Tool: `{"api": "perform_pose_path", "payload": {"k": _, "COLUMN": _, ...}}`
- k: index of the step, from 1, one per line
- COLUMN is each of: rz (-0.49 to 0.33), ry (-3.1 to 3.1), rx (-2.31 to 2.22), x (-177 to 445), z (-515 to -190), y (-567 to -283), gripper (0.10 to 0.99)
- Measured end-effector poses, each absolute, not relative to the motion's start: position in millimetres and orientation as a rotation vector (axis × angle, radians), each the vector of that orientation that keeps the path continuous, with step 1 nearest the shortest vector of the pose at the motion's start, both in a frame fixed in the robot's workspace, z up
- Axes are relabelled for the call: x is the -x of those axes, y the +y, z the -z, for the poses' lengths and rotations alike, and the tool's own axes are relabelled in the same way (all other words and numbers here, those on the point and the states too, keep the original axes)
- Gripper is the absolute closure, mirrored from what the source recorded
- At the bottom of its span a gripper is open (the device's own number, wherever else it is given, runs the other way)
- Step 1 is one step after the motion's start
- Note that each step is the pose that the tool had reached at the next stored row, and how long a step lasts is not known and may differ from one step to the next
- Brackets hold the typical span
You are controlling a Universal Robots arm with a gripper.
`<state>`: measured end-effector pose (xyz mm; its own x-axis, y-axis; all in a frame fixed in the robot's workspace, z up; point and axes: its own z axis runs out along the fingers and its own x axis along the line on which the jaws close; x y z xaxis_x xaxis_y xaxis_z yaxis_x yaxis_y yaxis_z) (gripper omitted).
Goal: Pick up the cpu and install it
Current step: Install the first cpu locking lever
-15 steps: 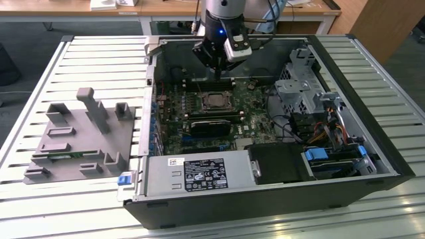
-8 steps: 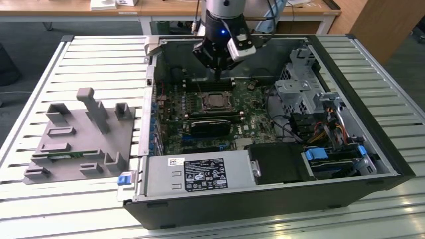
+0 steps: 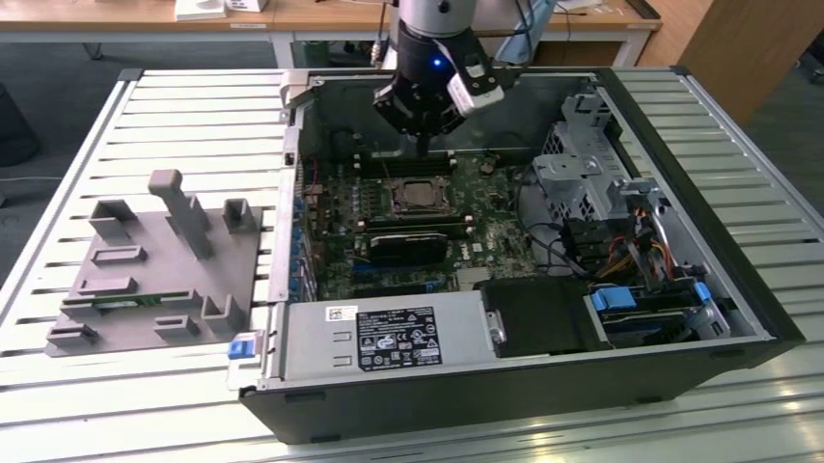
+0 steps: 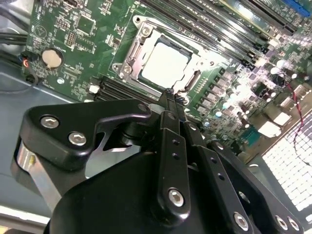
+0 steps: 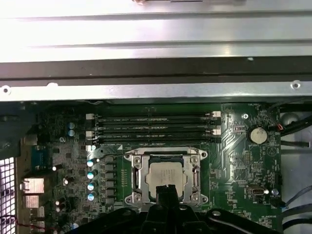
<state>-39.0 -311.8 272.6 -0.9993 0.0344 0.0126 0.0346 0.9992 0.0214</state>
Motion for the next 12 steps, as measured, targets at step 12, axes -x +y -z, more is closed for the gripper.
{"api": "perform_pose_path", "payload": {"k": 12, "rz": 0.044, "ry": -3.149, "rx": 0.049, "x": 56, "z": -270, "y": -312, "gripper": 0.98}}
